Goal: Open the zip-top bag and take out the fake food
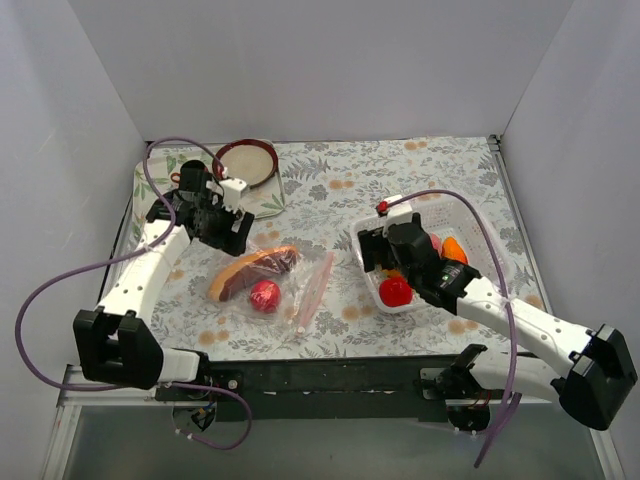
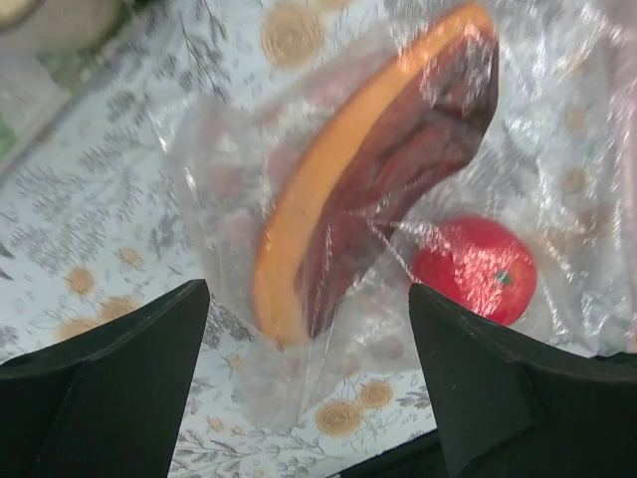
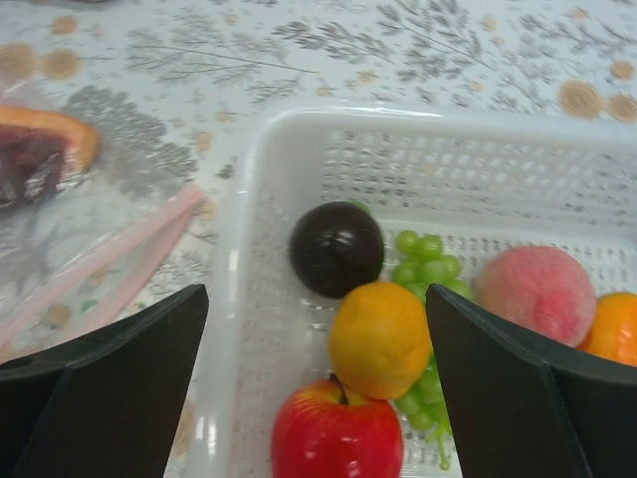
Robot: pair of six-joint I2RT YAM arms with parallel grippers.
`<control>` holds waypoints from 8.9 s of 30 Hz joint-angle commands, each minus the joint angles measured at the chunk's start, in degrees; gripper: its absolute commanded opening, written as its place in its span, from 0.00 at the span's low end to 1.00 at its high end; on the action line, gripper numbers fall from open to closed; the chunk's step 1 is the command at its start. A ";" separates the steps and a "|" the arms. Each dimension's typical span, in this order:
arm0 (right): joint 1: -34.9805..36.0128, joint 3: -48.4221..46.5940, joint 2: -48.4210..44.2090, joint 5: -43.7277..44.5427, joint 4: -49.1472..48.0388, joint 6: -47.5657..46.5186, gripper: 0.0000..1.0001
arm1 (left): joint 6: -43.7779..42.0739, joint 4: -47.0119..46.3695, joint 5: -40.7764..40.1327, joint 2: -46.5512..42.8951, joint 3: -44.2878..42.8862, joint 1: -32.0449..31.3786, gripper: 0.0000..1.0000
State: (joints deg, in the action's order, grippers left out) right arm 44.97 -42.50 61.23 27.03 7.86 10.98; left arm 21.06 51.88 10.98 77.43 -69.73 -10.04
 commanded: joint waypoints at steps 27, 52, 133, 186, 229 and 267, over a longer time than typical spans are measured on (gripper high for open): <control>15.41 -1.18 7.85 -3.74 -4.52 -0.26 0.94 | -6.03 -11.09 4.75 0.17 15.94 9.96 0.88; 15.85 1.90 10.48 -8.92 -7.33 2.02 0.87 | -5.24 8.32 28.38 13.54 -1.71 12.59 0.00; 14.79 1.19 33.07 -41.69 -41.07 -3.69 0.98 | -6.56 -4.15 -4.48 14.51 10.85 -5.69 0.00; 18.66 3.04 31.67 -19.20 -30.79 1.23 0.77 | -7.18 8.70 10.29 4.40 13.83 -15.79 0.42; 22.44 6.63 29.57 -28.70 -34.06 -10.46 0.74 | -1.37 -3.80 3.43 12.66 18.76 -20.82 0.25; -8.17 -6.28 3.73 1.90 8.07 1.52 0.98 | 2.67 -5.20 16.18 21.97 -0.84 -15.09 0.35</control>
State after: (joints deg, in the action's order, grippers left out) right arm 33.71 -48.69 70.48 29.80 17.21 15.20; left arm 21.89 51.11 28.47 97.21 -69.80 -25.06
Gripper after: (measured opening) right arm 0.984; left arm 0.351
